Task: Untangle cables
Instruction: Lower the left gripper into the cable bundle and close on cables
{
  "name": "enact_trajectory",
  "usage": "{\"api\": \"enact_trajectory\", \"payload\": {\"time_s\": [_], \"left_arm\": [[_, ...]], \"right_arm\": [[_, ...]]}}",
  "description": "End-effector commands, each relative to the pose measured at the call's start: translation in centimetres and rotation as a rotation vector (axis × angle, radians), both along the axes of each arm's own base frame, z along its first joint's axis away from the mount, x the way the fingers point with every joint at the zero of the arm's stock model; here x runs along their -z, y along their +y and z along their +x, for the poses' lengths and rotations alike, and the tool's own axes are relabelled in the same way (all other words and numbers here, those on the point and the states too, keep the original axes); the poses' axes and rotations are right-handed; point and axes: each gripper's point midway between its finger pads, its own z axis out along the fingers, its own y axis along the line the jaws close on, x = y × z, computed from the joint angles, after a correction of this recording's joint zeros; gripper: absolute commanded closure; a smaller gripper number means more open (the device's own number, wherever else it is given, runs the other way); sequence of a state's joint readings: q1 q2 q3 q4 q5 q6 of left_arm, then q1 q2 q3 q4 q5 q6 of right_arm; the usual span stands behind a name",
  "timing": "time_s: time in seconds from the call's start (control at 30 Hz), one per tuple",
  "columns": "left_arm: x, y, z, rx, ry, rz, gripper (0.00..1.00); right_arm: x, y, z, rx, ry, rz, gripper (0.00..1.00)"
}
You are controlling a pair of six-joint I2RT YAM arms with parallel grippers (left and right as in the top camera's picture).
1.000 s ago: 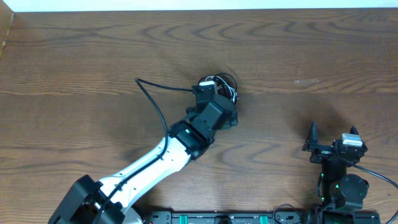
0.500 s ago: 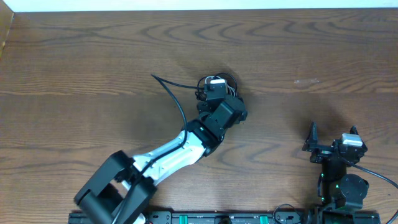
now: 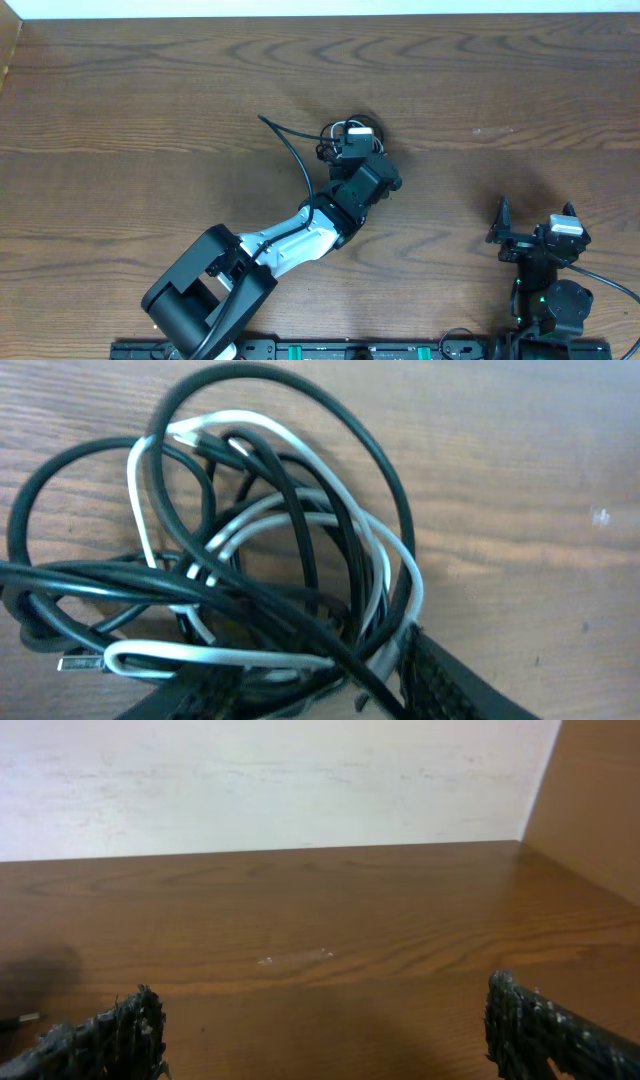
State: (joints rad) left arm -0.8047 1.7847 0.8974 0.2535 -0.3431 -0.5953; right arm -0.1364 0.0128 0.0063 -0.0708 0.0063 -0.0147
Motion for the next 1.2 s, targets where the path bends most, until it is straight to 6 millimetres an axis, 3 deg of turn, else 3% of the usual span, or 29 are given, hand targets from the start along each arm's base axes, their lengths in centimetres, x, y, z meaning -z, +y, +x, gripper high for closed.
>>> {"api": "enact_trajectory", "payload": {"time_s": [0.0,0.23,0.43,0.53,0.67,0.8,0.9,0.93,1.0,1.07,1.17], "left_arm": [[0.0,-0.2,0.4,0.004,-0.005,0.023,0.58],[-1.2,0.0,0.2,0.005,-0.012,0.016,0.79],[-6.9,1.0,-0.8,0.004,-0.063,-0.038,0.93],[-10.7,1.9,-1.7,0.006,-0.101,-0.081,0.92],[-13.9,2.5,-3.8,0.051,-0.096,-0.146,0.92],[-16.0,1.6,-6.1,0.173,-0.072,-0.222,0.92],[-15.9,1.7,-6.9,0.214,-0.058,-0.199,0.91],[-15.3,1.9,-7.0,0.212,-0.039,-0.180,0.74],[-13.4,2.2,-7.3,0.208,0.013,-0.138,0.31],[-11.5,2.2,-7.4,0.202,0.060,-0.109,0.03],[-8.6,1.2,-7.6,0.228,0.138,-0.088,0.02]], "right_arm": [[0.2,-0.1,0.0,0.002,0.005,0.003,0.01],[0.2,-0.1,0.0,0.001,0.005,0.004,0.01],[0.2,-0.1,0.0,0.001,0.005,0.004,0.01],[0.2,-0.1,0.0,0.001,0.005,0.004,0.01],[0.2,-0.1,0.0,0.001,0.006,0.004,0.01],[0.2,-0.1,0.0,0.001,0.005,0.004,0.01],[0.2,-0.1,0.0,0.001,0.005,0.004,0.01],[0.2,-0.1,0.0,0.001,0.005,0.004,0.01],[0.2,-0.1,0.0,0.001,0.005,0.004,0.01],[0.2,-0.1,0.0,0.001,0.005,0.004,0.01],[0.2,-0.1,0.0,0.001,0.005,0.004,0.01]]}}
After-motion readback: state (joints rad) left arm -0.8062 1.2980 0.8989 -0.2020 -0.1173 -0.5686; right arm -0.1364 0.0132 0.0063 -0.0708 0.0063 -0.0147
